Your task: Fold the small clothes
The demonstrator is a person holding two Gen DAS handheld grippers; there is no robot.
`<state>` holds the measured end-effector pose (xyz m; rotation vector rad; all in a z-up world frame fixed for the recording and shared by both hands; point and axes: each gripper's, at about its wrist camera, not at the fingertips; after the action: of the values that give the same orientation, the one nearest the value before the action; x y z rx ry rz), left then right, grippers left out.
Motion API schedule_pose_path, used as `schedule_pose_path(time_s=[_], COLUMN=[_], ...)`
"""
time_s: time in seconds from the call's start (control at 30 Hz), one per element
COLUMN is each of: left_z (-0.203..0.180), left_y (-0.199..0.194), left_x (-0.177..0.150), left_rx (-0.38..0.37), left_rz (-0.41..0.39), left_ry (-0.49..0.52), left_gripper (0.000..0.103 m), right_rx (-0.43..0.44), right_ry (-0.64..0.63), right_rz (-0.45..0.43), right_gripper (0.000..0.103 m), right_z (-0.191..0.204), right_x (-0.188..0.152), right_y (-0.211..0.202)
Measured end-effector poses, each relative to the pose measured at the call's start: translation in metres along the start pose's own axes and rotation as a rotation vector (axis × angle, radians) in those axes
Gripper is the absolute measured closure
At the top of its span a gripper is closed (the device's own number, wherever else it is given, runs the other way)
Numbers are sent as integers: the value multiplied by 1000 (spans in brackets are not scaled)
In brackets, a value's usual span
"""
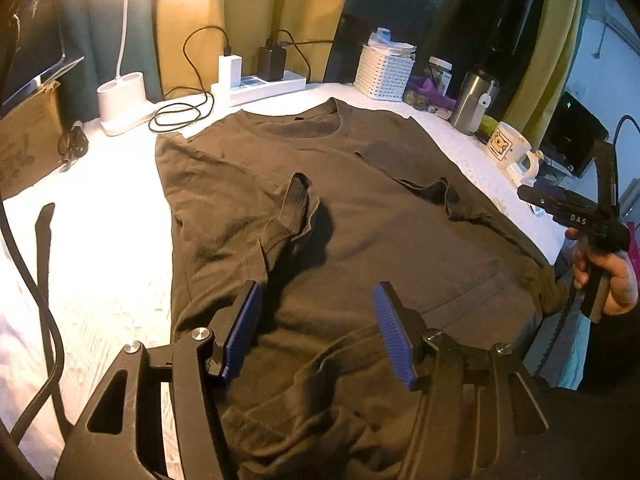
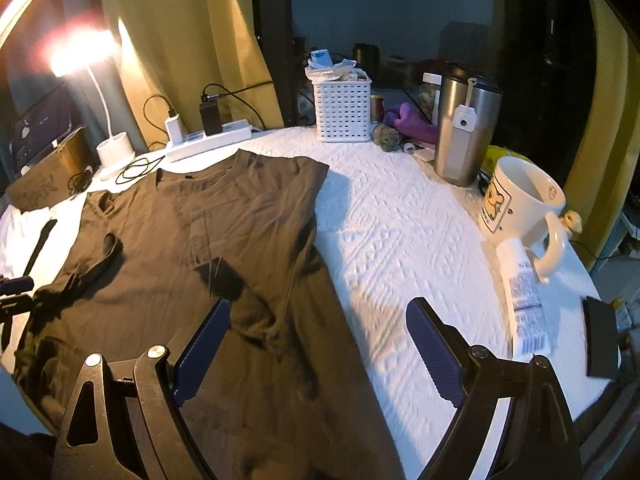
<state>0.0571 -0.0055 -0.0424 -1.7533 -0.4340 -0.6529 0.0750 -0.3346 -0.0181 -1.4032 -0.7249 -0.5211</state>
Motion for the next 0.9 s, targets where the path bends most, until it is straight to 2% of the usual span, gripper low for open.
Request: schedule_pose_path(time_s=[0.2, 0.33, 0.4, 0.57, 0.63, 0.73, 0.9], left_z=[-8, -10, -11, -9, -9, -6, -3], left_y=[-10, -16, -18, -20, -22, -25, -28], left_x=[-14, -26, -33, -49, -55, -62, -75], left_rx=[-2, 9, 16, 50, 64, 73, 79], left_rz=[-18, -29, -32, -27, -26, -26, -15], left_ry=[19, 17, 12, -7, -10, -19, -30], left_gripper=[43, 36, 36, 36, 36, 36, 36], right_rx=[11, 19, 24, 29, 50, 79, 80], right_ry=[0, 4, 3, 19, 23, 24, 15], right_rz=[-3, 8, 20, 56, 77, 107, 134], right_gripper=[12, 13, 20, 27, 40, 43, 44], right_z=[1, 1, 1, -1, 0, 1, 3], right_x=[-19, -32, -42, -64, -73, -86, -103], right_y=[-19, -30, -36, -42, -44, -45, -48])
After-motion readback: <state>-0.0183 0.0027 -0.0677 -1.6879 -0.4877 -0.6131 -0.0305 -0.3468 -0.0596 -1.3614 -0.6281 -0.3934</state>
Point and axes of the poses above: each gripper's, at about its wrist camera, not at the fingertips, and y roughly the way its jaws point, z to its left, x to its top, and after that the axes turned 1 degree about -z, right-handed
